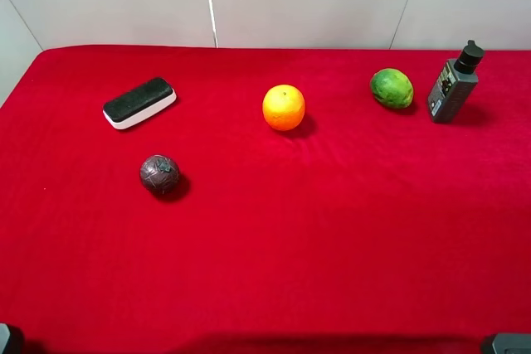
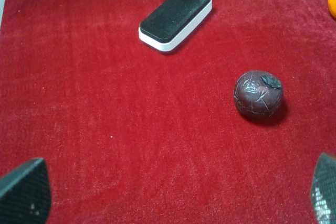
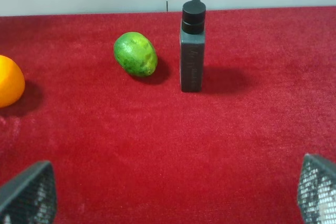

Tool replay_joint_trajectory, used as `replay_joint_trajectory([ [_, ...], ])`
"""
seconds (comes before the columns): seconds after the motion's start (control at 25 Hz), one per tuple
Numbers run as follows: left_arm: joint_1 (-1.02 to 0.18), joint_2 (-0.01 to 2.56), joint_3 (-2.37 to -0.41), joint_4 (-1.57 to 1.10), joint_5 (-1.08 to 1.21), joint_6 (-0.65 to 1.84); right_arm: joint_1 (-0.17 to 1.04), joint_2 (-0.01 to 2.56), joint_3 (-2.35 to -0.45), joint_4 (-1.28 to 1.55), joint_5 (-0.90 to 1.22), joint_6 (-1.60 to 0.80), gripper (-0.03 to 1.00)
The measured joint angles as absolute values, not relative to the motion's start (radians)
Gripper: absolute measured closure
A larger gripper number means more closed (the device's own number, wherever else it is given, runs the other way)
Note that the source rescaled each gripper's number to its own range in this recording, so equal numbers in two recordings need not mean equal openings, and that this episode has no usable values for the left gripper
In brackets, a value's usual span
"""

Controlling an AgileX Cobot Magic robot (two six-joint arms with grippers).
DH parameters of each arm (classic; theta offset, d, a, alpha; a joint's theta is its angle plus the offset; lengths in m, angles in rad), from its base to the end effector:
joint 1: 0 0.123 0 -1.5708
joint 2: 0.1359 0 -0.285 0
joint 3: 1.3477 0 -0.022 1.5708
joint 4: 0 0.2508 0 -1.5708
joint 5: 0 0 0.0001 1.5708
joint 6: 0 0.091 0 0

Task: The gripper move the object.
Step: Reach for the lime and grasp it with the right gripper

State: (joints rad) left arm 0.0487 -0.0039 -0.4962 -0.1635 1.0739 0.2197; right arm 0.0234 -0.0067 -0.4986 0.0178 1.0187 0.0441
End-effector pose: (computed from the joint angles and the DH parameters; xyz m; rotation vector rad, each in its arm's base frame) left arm -0.0055 -0.0133 0.2760 0.1836 2.0383 -0.0289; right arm -0.0041 0.0013 0.2803 0.0202 1.9974 0.0645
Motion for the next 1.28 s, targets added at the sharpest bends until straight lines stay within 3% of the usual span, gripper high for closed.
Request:
replay_joint_trajectory([
  [0.76, 0.049, -0.004, -0.496, -0.163, 1.074, 0.22, 0.023, 0.0, -0.499, 0.045, 1.019, 0.044, -0.03],
  [1.28, 0.049, -0.004, -0.496, -0.163, 1.074, 0.22, 0.023, 0.445, -0.641, 0.158, 0.944, -0.048, -0.03],
])
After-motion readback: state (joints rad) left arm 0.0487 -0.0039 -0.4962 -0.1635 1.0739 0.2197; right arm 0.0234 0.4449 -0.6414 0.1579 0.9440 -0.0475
